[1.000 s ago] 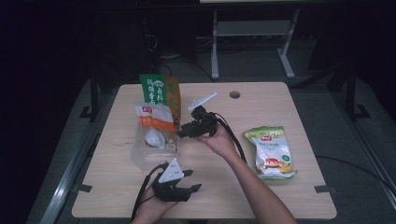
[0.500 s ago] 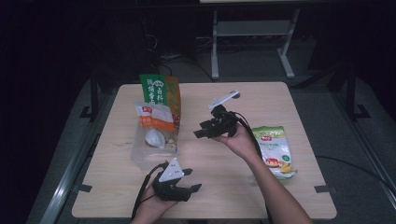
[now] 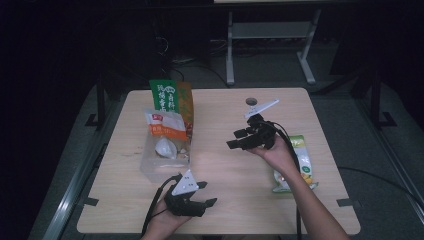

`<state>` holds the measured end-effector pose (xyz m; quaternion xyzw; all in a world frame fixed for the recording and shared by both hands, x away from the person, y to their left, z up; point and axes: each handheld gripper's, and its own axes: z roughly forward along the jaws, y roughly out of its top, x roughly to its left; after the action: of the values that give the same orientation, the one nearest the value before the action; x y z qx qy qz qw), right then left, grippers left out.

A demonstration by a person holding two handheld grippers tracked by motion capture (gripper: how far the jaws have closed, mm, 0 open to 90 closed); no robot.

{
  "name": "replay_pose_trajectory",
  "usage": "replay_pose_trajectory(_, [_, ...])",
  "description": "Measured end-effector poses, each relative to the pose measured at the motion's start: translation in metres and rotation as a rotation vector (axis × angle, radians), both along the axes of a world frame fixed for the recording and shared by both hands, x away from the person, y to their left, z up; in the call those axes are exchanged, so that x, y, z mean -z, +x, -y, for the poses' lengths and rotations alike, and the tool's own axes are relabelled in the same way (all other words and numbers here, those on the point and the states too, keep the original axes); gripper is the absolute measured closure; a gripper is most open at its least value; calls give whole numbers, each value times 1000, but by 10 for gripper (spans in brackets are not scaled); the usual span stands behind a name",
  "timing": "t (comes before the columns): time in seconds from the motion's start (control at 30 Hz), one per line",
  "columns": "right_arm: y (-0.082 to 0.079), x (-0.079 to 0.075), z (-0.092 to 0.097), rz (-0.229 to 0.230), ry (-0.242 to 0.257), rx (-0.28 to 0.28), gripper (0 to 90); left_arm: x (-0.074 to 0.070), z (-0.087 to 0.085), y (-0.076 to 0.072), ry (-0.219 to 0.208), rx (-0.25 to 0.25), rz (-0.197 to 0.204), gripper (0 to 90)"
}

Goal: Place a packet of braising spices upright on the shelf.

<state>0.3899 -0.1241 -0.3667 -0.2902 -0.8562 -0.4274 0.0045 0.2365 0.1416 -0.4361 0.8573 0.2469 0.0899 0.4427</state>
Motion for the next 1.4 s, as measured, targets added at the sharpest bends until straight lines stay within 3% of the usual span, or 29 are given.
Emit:
replay_pose_trajectory(0.33, [-8,3,23,-17,-16,44,393,-1,-2,0,6,-3,4,384])
replay_pose_trajectory(0.67, [-16,0,47,2,-44,70,381,-4,-4,0,11,-5,13,384])
replay_pose_trajectory(1.4, [-40,22,120,-45,-111,213,361,-2,0,0,10,-1,4,383])
